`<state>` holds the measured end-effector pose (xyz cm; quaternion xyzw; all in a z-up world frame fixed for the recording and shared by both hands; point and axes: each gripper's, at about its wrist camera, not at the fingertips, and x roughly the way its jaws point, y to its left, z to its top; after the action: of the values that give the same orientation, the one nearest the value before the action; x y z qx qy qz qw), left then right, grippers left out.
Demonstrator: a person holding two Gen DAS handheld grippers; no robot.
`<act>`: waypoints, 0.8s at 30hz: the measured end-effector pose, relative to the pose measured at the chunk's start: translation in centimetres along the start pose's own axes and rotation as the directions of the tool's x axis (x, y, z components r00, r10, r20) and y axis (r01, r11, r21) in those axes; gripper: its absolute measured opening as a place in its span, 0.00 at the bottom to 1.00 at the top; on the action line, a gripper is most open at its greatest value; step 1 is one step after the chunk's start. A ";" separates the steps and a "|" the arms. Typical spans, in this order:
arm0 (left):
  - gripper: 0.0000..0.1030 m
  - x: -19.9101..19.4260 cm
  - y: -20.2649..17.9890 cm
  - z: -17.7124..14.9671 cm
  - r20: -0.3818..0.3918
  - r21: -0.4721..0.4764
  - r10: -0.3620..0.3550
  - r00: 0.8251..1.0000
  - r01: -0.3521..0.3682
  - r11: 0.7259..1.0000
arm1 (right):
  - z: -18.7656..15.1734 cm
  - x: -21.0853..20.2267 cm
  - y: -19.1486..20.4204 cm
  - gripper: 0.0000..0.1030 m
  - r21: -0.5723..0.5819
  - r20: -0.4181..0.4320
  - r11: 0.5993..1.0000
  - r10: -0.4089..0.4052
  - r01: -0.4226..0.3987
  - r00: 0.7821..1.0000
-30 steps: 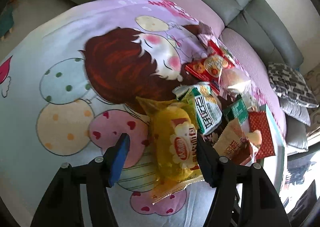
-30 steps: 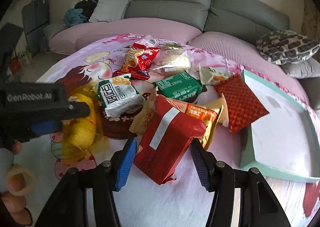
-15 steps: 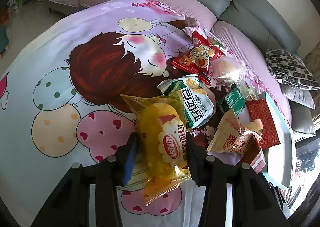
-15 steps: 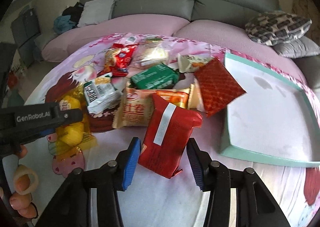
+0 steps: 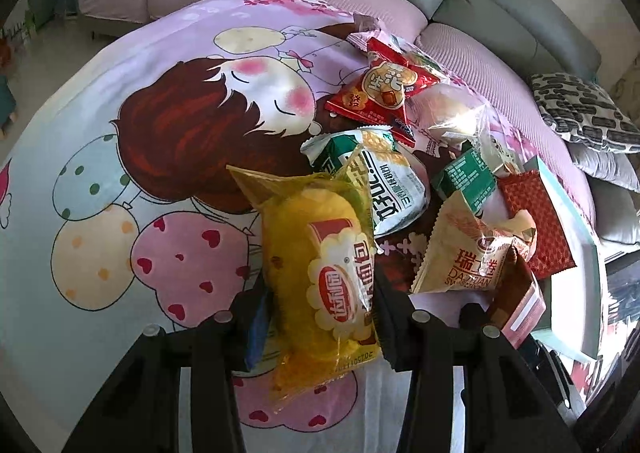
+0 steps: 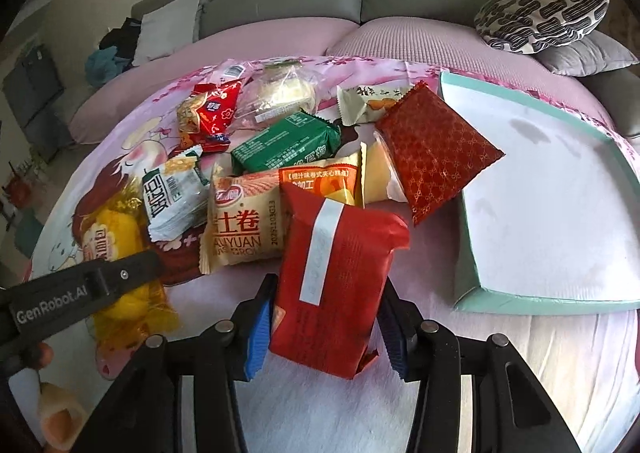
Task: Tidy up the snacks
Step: 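Grasp the yellow bread bag with the left tool while the right tool grasps the red box, then carry both snacks to the white tray and open both tools to release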
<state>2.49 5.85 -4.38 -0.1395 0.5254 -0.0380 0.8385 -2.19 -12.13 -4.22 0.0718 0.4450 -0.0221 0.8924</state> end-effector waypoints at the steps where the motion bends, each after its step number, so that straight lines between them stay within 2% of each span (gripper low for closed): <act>1: 0.46 0.0 0.1 0.0 0.000 -0.004 -0.004 1.000 0.004 1.000 | 0.0 0.0 0.0 0.49 -0.001 0.002 1.000 -0.001 0.001 1.000; 6: 0.41 -0.2 0.6 0.3 0.013 -0.036 -0.023 1.000 0.023 0.999 | 0.0 -1.0 -0.7 0.41 0.038 0.025 0.999 0.011 -0.011 1.000; 13: 0.40 -1.3 1.1 0.7 0.069 -0.066 -0.054 0.996 0.058 0.996 | 0.1 -2.2 -1.5 0.40 0.067 0.067 0.997 0.017 -0.022 0.998; 18: 0.40 -2.4 0.9 1.0 0.130 -0.067 -0.081 0.988 0.090 0.994 | 0.5 -3.6 -1.8 0.40 0.073 0.124 0.996 0.037 -0.046 0.992; 24: 0.40 -3.1 0.2 1.6 0.176 -0.047 -0.109 0.978 0.119 0.992 | 1.6 -4.8 -2.6 0.40 0.097 0.151 0.994 0.034 -0.049 0.988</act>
<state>2.54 6.98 -1.07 -0.1963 0.4427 -0.0588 0.8730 -4.04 -15.03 0.30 0.1240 0.3737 -0.0310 0.9187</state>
